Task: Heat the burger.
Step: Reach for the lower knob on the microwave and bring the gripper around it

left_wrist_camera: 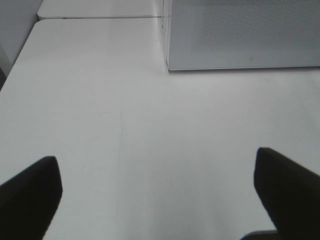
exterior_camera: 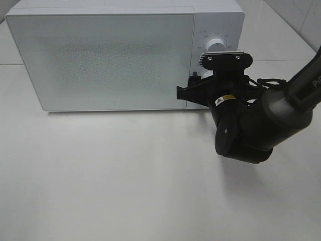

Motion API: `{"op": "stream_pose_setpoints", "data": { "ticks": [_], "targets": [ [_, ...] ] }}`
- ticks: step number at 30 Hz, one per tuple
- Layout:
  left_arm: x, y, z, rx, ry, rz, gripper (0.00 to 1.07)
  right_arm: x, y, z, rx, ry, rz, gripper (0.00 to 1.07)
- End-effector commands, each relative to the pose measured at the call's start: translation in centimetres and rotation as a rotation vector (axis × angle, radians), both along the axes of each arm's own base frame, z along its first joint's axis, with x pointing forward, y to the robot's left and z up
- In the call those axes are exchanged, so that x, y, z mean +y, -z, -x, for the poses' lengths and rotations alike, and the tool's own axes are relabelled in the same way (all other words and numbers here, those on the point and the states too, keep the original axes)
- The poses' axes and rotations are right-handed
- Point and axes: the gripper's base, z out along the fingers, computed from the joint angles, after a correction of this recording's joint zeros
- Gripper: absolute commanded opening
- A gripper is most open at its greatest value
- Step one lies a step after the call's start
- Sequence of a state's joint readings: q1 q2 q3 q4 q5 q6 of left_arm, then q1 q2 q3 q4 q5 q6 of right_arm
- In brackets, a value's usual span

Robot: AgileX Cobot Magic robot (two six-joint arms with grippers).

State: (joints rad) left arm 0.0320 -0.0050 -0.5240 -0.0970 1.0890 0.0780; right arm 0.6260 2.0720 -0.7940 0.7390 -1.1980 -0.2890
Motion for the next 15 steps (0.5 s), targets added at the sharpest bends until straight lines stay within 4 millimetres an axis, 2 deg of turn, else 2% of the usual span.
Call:
{"op": "stream_pose_setpoints", "data": {
  "ticks": [1,9,10,11,13,14,15],
  "targets": [
    [0.02,-0.07,0.16,-0.031,-0.006,0.001,0.99,-0.03,-0.18,-0.42,-0.018,0.003,0.006,0.72],
    [0.02,-0.07,0.16,-0.031,-0.006,0.001,0.99,-0.06,-0.12,-0.43,-0.024,0.005,0.008,0.60],
    [0.02,-0.07,0.16,-0.031,-0.006,0.001,0.99,-0.05,-0.12,-0.43,-0.024,0.004,0.009,0.54],
    [0.02,-0.07,0.16,-0.031,-0.006,0.001,0.99,-0.05,-0.12,-0.43,-0.024,0.004,0.009,0.54],
    [0.02,-0.07,0.16,-0.031,-0.006,0.001,0.99,-0.04,-0.11,-0.43,-0.023,0.003,0.009,0.40],
    [0.02,-0.07,0.16,-0.031,-0.006,0.001,0.99,-0.04,-0.11,-0.43,-0.023,0.003,0.009,0.40],
    [0.02,-0.07,0.16,-0.031,-0.006,0.001,0.99,-0.03,-0.12,-0.43,-0.023,0.002,0.009,0.28]
  ]
}}
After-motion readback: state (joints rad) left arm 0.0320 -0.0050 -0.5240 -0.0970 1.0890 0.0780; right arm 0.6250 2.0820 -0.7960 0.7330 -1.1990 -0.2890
